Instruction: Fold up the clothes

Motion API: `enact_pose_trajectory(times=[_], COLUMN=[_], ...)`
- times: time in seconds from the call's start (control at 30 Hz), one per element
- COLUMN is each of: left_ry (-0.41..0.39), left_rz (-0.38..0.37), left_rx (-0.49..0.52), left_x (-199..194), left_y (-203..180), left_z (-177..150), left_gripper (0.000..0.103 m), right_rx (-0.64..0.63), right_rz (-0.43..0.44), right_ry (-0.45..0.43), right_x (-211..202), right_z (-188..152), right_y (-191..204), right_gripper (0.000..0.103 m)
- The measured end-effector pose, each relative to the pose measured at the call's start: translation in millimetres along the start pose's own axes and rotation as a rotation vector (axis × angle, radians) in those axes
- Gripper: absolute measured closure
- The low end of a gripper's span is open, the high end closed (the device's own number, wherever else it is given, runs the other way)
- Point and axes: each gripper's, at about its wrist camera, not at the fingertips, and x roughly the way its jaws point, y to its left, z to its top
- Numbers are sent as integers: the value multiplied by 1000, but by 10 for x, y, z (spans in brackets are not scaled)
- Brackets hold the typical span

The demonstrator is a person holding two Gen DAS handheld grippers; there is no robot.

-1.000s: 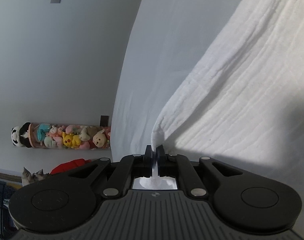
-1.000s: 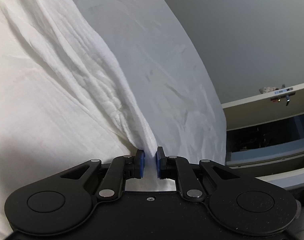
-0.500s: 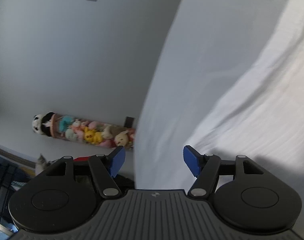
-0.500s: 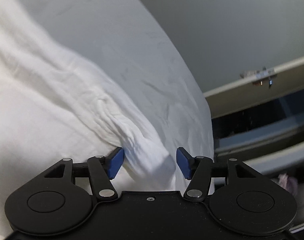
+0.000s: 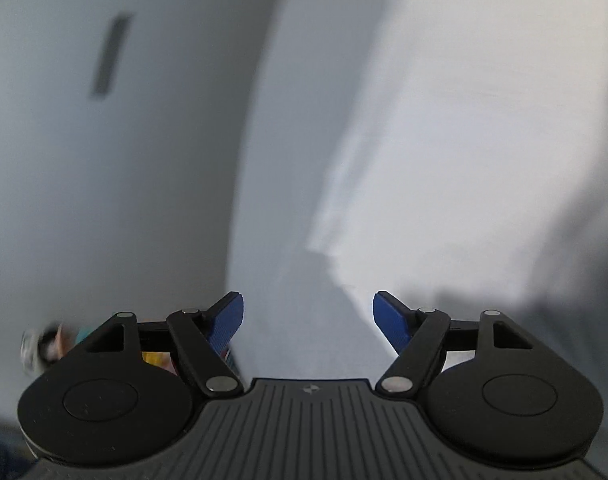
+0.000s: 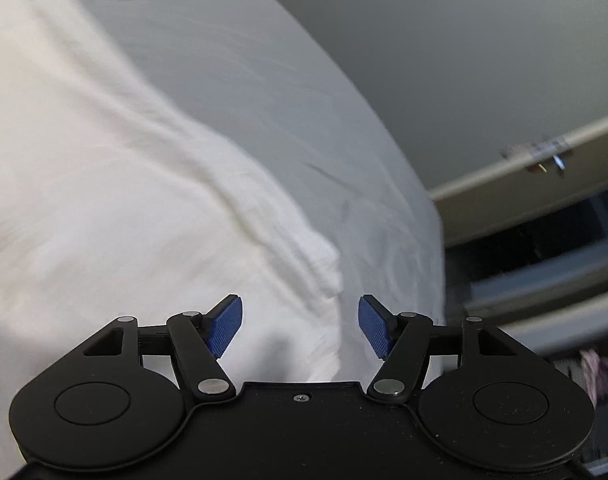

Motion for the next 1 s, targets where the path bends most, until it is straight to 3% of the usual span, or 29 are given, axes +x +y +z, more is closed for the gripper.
enact_pose_trajectory(times=[0.17, 0.33, 0.67, 0.73, 0.8, 0.9, 0.97, 1.0], left_ry=[-63, -62, -12, -9, -4, 14, 22, 28], left_rz=[-53, -41, 31, 67, 89, 99, 111, 116], left_rx=[161, 187, 199, 198, 200, 206, 218, 220], left_x=[-267, -185, 171, 237, 302, 402, 510, 551], left_y=[-567, -905, -1098, -1129, -1156, -1235, -1245, -1283], left_z=[-51, -8, 213, 248, 272, 318, 273, 268], left_gripper=[32, 32, 32, 33, 42, 64, 77, 83], right_rx=[-217, -390, -553, -564, -558, -546, -555, -557], right_rz=[98, 145, 101, 83, 71, 42, 2, -19], right_ry=[-57, -71, -118, -146, -169, -183, -190, -188], right_x=[-282, -372, -191, -87, 39, 104, 153, 202], right_z=[-274, -578, -783, -784, -772, -759, -751, -744], right_y=[396, 837, 1330, 1329, 1296, 1222, 1223, 1222], right_gripper=[41, 41, 40, 31, 25, 26, 41, 58])
